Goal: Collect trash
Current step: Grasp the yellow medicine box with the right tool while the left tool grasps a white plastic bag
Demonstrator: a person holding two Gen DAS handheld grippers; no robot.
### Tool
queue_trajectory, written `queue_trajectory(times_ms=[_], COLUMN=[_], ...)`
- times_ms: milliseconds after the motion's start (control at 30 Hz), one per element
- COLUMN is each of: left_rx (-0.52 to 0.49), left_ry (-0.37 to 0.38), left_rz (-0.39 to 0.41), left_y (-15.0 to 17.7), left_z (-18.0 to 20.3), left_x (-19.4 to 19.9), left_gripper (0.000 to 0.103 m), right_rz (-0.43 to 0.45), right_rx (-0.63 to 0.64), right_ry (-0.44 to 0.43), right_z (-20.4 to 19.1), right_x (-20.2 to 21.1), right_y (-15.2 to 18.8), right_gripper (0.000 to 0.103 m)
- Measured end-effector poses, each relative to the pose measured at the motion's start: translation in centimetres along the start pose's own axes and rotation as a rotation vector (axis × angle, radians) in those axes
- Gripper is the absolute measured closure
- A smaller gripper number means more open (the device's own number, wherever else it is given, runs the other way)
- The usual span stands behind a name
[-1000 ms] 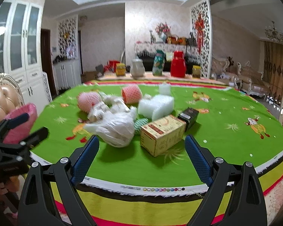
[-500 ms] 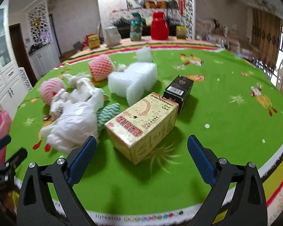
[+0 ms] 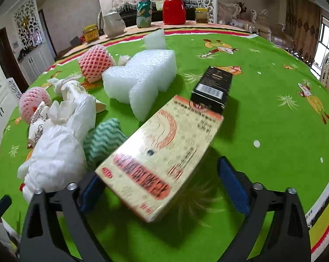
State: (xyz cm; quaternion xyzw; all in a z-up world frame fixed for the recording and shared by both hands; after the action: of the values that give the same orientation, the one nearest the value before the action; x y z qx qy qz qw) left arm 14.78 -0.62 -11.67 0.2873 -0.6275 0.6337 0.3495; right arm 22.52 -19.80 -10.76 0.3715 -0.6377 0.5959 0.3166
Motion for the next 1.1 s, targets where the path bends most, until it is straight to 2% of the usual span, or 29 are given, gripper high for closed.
queue_trajectory(times_ms=[33, 100, 133, 300, 500, 533, 600, 633, 700, 800, 1100], left_rx=[0.003, -0.011, -0.021, -0.050, -0.028, -0.026, -0.039, -0.048, -0.059, -0.059, -0.063], left_ry=[0.010, 0.025, 0.030, 0.050, 0.057, 0.053, 0.062, 0.070, 0.100, 0.118, 0.134], left_rz=[0.000, 0.000, 0.000, -0.009, -0.022, -0.024, -0.035, -0.046, -0.069, -0.050, 0.044], left_y=[-0.4, -1.1, -1.4, -2.5, -5.2, -5.7, -6.6, -6.7, -6.8, -6.4, -4.3], left_z=[0.4, 1.3, 1.8, 4.3, 6.4, 6.6, 7.4, 7.7, 8.2, 8.2, 6.8], left_x=[-0.1, -0.4, -0.5, -1.5, -3.5, -3.8, -4.5, -4.8, -5.4, -5.1, -0.8], left_gripper=[0.005, 0.005, 0.005, 0.005, 0.006, 0.008, 0.025, 0.031, 0.057, 0.067, 0.070], right_rz=[-0.002, -0.005, -0.005, 0.036, 0.057, 0.061, 0.065, 0.067, 0.072, 0.083, 0.143], right_rx=[-0.002, -0.010, -0.012, 0.006, 0.010, 0.011, 0.011, 0.011, 0.006, 0.006, 0.043], right_ry=[-0.012, -0.031, -0.039, -0.052, -0.075, -0.077, -0.083, -0.084, -0.090, -0.095, -0.126], right_z=[0.5, 1.4, 1.7, 3.6, 4.8, 5.1, 5.3, 5.5, 5.7, 5.9, 3.9], right_x=[0.2, 0.4, 0.5, 2.4, 4.0, 4.2, 4.4, 4.6, 4.9, 5.4, 7.3], right_y=[0.4, 1.0, 1.3, 2.5, 4.1, 4.3, 4.6, 4.8, 5.0, 5.4, 6.2], right_gripper=[0.026, 0.041, 0.043, 0.053, 0.053, 0.053, 0.053, 0.053, 0.053, 0.053, 0.053])
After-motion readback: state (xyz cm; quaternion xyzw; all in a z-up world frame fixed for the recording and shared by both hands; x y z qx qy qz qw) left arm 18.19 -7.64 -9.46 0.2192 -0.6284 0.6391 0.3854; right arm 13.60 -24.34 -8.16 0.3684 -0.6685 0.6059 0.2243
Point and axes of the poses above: each gripper's, at about its wrist camera, not at the fingertips, and x roughly against the way its jaws point, z to its right, y to its underside, the point moved 7 cm from there along -x, roughly the way its jaws point, and after that the axes turned 8 degrees about -z, right-handed, at the moved point
